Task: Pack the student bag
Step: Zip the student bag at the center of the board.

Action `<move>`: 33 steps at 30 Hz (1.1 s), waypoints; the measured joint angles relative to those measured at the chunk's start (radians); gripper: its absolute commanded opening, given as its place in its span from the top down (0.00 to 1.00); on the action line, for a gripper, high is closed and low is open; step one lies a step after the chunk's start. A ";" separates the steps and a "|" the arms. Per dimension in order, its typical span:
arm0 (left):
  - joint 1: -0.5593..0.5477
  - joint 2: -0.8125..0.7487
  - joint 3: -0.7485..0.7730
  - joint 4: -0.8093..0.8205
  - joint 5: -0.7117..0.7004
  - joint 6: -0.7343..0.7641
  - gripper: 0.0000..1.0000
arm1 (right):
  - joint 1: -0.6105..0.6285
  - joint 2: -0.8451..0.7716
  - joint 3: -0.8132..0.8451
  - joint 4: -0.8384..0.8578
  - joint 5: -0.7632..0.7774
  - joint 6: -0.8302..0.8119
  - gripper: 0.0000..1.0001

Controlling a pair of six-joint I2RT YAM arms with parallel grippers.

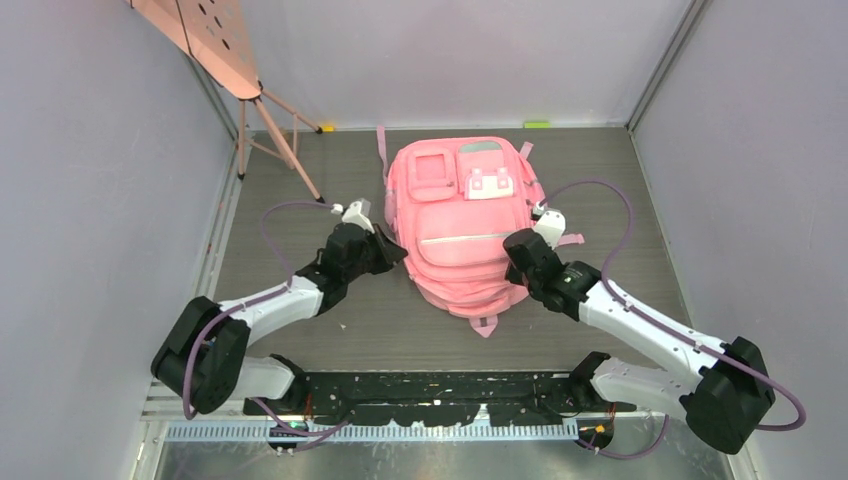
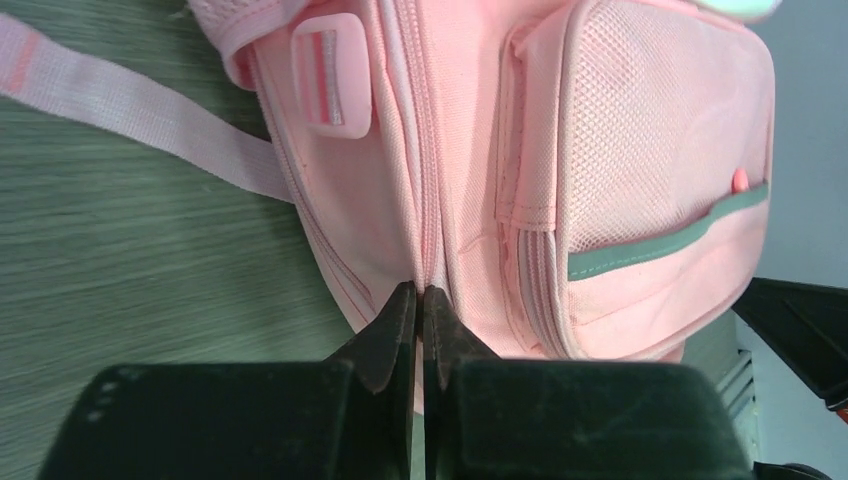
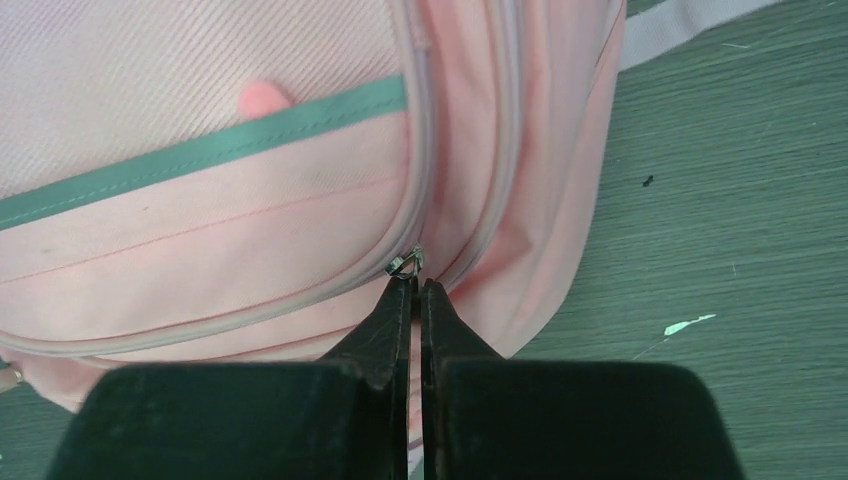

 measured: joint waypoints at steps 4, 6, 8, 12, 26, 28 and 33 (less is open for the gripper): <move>0.064 -0.029 0.004 -0.055 0.045 0.050 0.78 | -0.033 0.011 0.005 0.010 -0.042 -0.045 1.00; 0.076 -0.046 0.010 -0.087 0.050 0.076 0.60 | -0.038 0.018 0.006 0.011 -0.063 -0.068 1.00; 0.091 -0.068 0.009 -0.117 0.053 0.083 0.50 | -0.048 0.024 0.006 0.013 -0.087 -0.084 1.00; 0.088 -0.128 -0.027 -0.127 0.070 0.051 0.37 | -0.054 0.038 0.006 0.019 -0.122 -0.102 1.00; -0.121 -0.204 -0.177 -0.080 -0.018 -0.140 0.31 | -0.056 0.075 0.006 0.035 -0.174 -0.104 1.00; -0.133 -0.175 -0.177 -0.048 -0.031 -0.158 0.31 | -0.056 0.076 0.006 0.035 -0.177 -0.105 1.00; -0.163 -0.089 -0.175 0.011 -0.049 -0.190 0.47 | -0.057 0.076 0.005 0.035 -0.177 -0.106 1.00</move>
